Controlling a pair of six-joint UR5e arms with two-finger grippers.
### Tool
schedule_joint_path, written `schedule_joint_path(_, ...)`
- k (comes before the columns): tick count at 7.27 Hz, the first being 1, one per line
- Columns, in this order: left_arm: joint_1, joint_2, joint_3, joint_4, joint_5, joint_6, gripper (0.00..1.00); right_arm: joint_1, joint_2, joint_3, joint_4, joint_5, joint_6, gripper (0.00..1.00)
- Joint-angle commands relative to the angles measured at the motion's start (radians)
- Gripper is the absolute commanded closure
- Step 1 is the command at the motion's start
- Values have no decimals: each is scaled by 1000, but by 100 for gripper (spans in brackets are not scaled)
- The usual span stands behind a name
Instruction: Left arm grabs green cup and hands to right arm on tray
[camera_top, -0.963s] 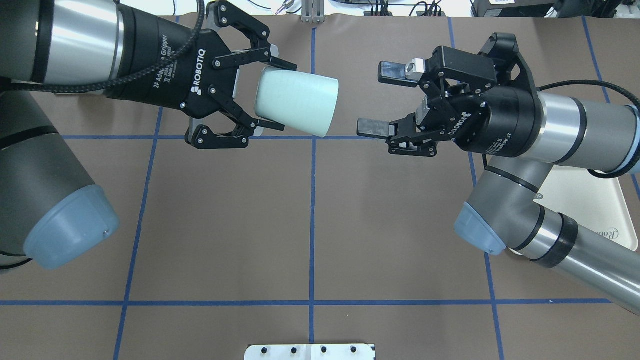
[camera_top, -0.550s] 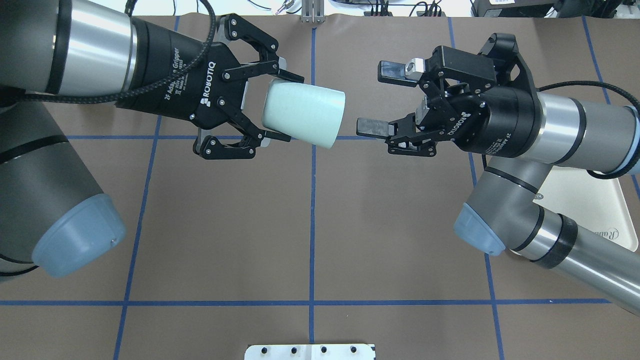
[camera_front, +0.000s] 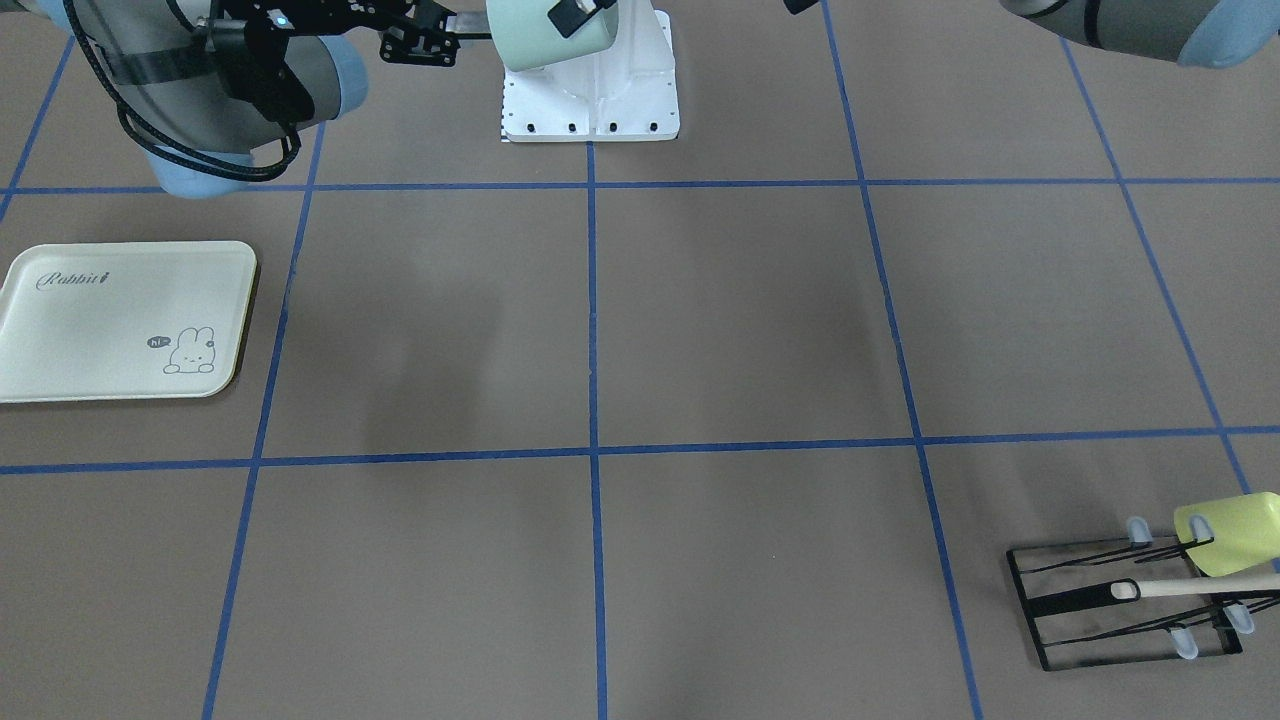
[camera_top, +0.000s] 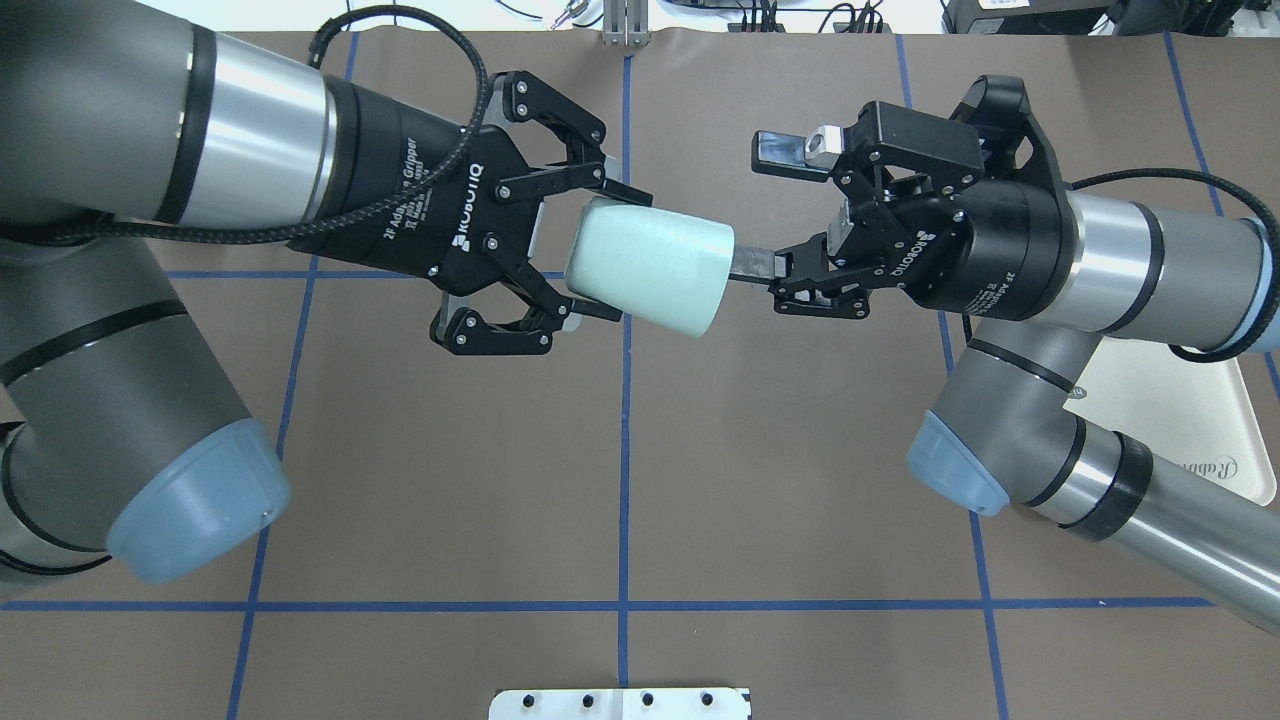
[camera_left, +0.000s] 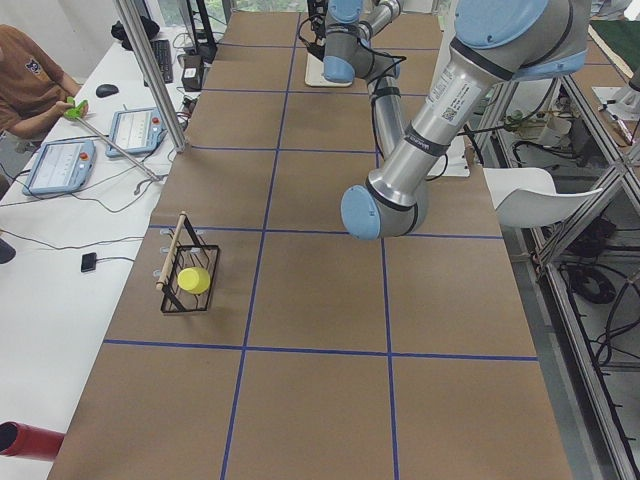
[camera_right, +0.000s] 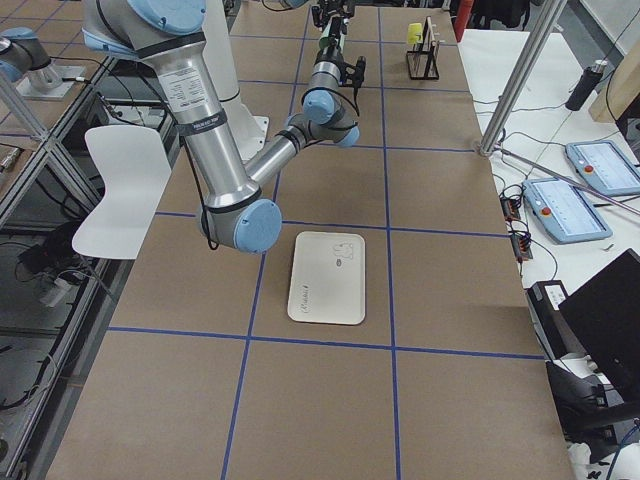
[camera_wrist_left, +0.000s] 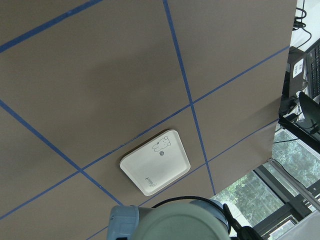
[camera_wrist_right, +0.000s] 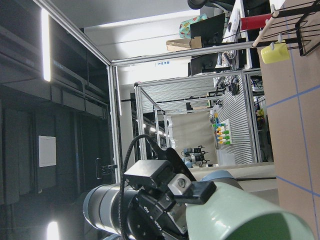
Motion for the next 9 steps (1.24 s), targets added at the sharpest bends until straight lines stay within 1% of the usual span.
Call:
schedule_joint_path(1, 8, -9, 14, 0, 4, 3, 90, -2, -2, -3, 0, 0, 0, 1)
schedule_joint_path(3, 8, -9, 13, 0, 6, 3, 90, -6, -4, -4, -3, 0, 0, 2)
schedule_joint_path(5, 10, -11, 14, 0, 7, 3, 90, -11, -4, -6, -6, 0, 0, 8)
schedule_joint_path(6, 10, -11, 16, 0, 9, 3, 90, -12, -4, -6, -5, 0, 0, 15)
schedule_joint_path(8, 10, -11, 19, 0, 7, 2, 90, -14, -4, -6, -6, 0, 0, 31)
schedule_joint_path(9, 10, -15, 19, 0, 7, 2, 90, -15, -4, -6, -6, 0, 1, 37)
